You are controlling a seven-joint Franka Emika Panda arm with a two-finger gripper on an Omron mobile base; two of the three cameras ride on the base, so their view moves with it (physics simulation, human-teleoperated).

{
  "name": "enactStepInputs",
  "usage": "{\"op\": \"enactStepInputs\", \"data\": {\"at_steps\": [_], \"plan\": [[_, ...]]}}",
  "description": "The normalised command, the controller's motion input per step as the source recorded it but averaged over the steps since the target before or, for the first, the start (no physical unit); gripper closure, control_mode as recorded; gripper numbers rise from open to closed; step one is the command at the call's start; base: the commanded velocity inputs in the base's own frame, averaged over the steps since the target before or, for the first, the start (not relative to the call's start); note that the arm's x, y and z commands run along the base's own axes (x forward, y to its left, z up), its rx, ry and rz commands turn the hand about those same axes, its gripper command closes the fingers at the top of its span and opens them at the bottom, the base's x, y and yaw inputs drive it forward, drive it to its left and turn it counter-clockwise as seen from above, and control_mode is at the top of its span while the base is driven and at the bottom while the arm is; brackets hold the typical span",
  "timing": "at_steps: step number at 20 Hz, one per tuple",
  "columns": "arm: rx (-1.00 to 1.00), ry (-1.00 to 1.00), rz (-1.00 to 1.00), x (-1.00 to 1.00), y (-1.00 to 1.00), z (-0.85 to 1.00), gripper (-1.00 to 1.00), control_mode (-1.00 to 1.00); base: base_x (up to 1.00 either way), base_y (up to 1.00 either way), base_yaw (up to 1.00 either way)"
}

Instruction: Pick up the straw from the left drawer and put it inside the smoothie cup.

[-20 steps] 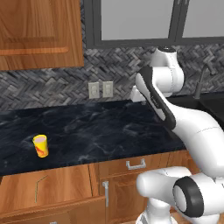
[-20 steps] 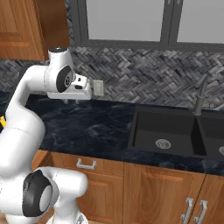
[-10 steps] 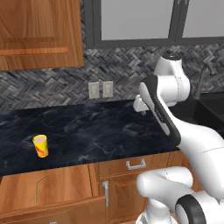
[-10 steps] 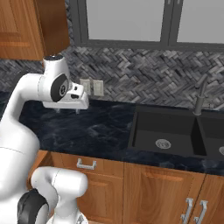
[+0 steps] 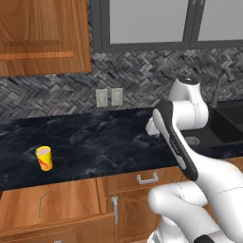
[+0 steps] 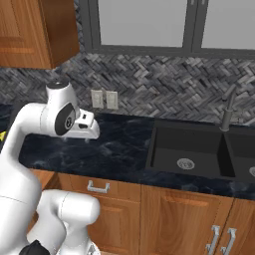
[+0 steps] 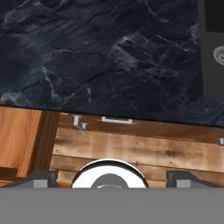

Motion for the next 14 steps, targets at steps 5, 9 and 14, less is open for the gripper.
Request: {"op": "enactStepInputs", "data": {"at_steps": [5, 9, 14], "plan": [[0.00, 0.00, 0.00, 0.00, 0.00, 0.00, -1.00, 1.00, -0.05, 0.00, 0.00], [0.00, 0.00, 0.00, 0.00, 0.00, 0.00, -1.00, 1.00, -0.54, 0.00, 0.00], [0.00, 0.00, 0.00, 0.00, 0.00, 0.00, -1.00, 1.00, -0.84, -0.01, 0.00]]}}
